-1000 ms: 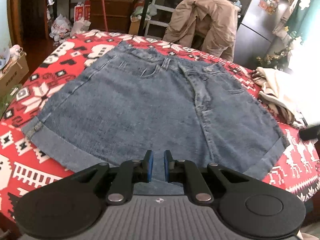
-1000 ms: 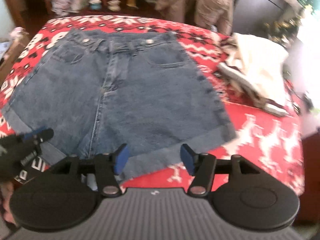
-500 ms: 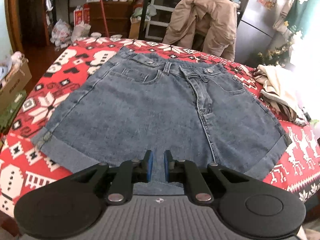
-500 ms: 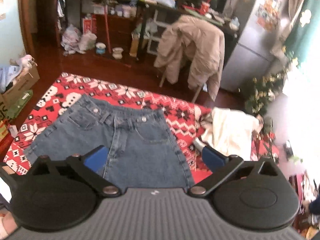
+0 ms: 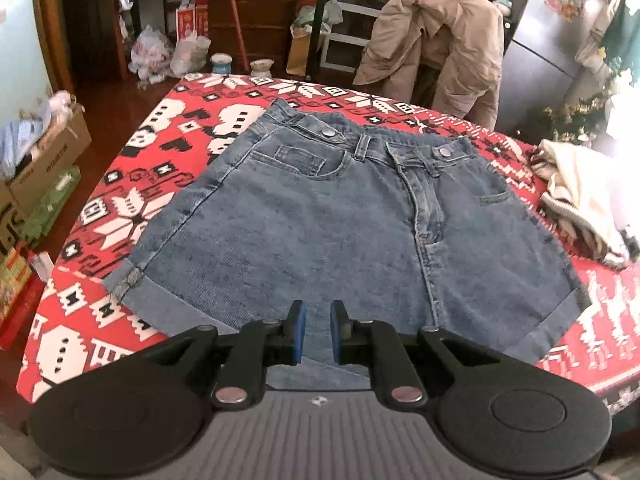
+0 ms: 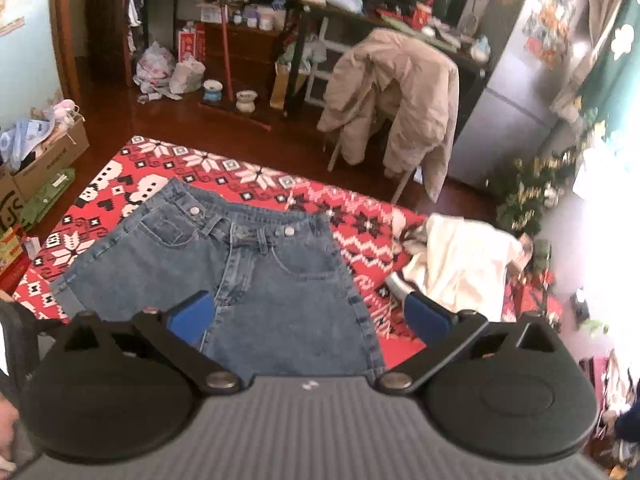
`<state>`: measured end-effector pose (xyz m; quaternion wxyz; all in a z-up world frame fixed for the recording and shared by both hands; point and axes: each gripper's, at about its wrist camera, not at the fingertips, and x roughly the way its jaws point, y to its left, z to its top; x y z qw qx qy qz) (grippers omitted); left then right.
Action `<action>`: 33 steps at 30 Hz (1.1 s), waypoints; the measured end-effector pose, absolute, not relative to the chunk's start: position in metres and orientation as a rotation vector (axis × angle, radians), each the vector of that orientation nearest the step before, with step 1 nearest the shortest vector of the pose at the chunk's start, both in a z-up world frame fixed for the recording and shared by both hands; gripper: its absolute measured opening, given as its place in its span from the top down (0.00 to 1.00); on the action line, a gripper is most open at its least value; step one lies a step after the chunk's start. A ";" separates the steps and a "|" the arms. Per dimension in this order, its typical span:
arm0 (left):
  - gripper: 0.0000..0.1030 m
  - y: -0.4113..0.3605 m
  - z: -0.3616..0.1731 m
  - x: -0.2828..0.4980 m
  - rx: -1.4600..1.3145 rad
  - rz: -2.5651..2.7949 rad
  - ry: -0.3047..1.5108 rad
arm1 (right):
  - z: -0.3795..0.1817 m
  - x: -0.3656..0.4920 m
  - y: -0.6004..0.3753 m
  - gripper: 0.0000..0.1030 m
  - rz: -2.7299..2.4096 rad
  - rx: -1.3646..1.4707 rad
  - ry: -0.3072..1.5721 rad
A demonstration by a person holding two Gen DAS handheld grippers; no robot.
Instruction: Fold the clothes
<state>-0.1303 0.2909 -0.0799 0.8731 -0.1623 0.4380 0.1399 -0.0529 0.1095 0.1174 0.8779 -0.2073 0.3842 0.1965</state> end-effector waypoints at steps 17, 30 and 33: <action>0.85 0.291 -0.064 -0.128 -0.277 0.324 0.898 | 0.123 -0.049 0.131 0.01 0.397 -0.412 0.673; 0.74 0.371 -0.097 -0.148 -0.389 0.517 0.767 | 0.062 -0.021 0.122 0.01 0.379 -0.429 0.837; 0.71 0.394 -0.109 -0.155 -0.421 0.534 0.749 | 0.024 -0.006 0.114 0.01 0.362 -0.445 0.866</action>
